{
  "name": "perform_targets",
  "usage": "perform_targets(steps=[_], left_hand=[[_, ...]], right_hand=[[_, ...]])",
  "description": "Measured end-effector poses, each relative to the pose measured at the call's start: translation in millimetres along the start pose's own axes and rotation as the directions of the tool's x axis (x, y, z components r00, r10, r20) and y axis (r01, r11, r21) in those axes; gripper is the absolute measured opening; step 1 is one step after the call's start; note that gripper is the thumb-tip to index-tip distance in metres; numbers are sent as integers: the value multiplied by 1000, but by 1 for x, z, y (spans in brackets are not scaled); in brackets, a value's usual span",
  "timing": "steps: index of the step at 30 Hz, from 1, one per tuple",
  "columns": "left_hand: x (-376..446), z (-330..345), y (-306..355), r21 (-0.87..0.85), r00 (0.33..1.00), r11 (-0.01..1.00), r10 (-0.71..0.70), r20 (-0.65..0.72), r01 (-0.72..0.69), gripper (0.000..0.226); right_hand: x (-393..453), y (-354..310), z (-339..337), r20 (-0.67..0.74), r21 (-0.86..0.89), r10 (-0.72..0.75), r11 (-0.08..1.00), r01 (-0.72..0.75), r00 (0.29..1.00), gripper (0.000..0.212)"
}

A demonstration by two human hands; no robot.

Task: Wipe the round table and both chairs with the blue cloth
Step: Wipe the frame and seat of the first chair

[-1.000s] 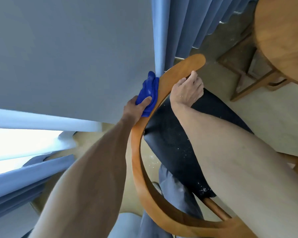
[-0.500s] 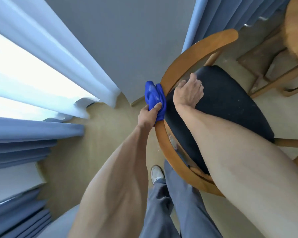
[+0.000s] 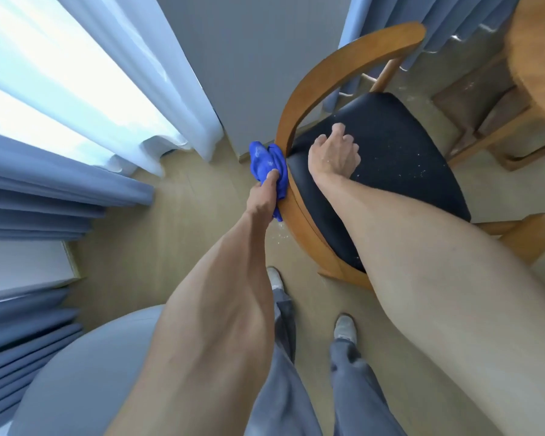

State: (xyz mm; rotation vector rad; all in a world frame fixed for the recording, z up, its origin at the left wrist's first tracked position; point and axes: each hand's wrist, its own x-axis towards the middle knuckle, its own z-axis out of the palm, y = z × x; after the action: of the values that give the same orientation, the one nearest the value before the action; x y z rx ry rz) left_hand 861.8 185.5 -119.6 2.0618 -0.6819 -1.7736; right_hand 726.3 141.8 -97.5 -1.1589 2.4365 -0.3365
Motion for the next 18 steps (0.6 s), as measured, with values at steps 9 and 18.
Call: perform_targets(steps=[9, 18], left_hand=[[-57, 43, -70, -173, 991, 983, 44, -125, -65, 53], [-129, 128, -140, -211, 975, 975, 18, -222, -66, 47]], right_hand=[[-56, 77, -19, 60, 1, -143, 990, 143, 988, 35], [-92, 160, -40, 161, -46, -91, 994, 100, 983, 39]])
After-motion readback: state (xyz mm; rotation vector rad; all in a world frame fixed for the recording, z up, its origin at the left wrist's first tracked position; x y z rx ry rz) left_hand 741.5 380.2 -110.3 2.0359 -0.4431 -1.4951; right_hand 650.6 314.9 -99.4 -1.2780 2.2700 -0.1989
